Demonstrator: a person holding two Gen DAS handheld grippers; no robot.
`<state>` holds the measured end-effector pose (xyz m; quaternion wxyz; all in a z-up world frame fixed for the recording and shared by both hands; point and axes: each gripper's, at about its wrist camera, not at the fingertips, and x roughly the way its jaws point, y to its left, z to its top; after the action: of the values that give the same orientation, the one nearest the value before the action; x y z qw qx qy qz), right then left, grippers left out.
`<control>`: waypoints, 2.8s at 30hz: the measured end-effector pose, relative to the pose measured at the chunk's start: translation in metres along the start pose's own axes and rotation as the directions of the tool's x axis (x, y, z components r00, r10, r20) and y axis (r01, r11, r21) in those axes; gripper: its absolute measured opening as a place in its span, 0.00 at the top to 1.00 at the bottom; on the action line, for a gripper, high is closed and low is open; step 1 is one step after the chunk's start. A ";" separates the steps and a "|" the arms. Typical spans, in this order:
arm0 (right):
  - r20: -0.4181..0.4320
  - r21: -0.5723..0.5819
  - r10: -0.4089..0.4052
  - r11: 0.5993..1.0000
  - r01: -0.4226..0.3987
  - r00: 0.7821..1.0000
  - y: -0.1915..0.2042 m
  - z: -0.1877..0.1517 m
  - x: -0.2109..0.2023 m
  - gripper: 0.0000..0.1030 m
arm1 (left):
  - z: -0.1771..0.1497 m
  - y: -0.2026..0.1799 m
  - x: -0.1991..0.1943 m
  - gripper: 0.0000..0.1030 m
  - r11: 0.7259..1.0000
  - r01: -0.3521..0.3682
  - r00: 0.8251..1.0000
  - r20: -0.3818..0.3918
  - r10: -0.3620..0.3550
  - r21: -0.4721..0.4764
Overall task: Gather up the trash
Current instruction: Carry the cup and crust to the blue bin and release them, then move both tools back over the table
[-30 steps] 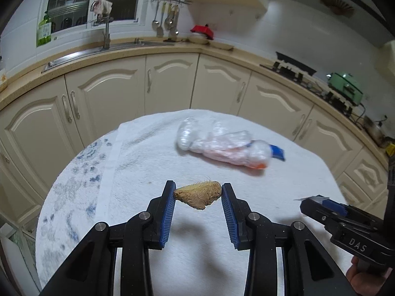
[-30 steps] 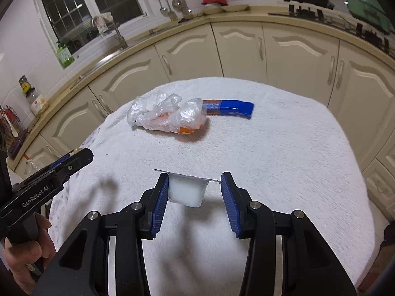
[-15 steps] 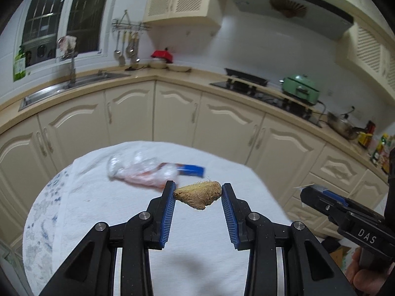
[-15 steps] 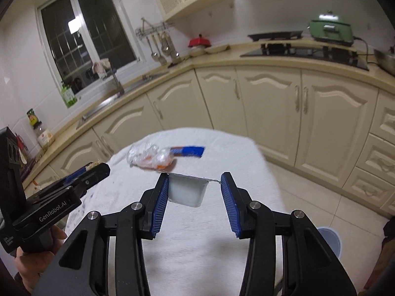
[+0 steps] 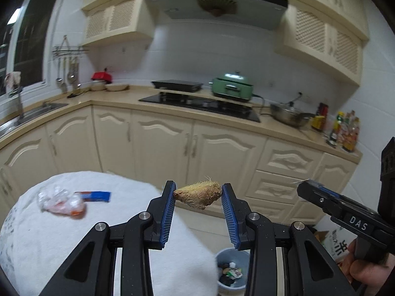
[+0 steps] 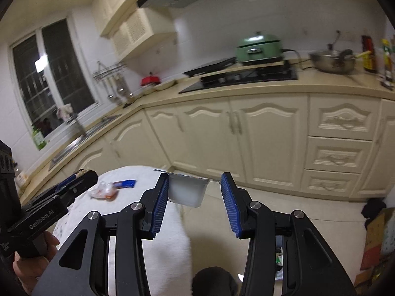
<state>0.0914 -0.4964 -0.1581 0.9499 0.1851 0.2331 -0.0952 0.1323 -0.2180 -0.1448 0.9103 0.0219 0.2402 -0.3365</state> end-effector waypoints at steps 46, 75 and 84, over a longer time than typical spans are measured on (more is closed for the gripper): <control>-0.337 0.298 -0.163 0.916 0.269 0.927 -0.236 -0.078 0.100 0.35 | 0.031 -0.183 0.392 0.06 0.974 0.156 0.855 -0.516 -0.050 0.164; -0.268 0.195 -0.206 0.945 0.263 0.941 -0.149 -0.034 0.075 0.00 | 0.050 -0.089 0.203 0.02 0.996 0.061 0.971 -0.237 -0.043 0.070; -0.163 0.070 -0.116 0.989 0.128 0.980 -0.035 0.005 0.064 0.00 | 0.047 0.010 0.089 0.01 0.996 -0.059 0.992 -0.120 0.051 -0.062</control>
<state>0.1397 -0.5362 -0.1957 0.9127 0.2152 0.3146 -0.1474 0.2171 -0.2734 -0.1450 0.9036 0.0184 0.3038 -0.3015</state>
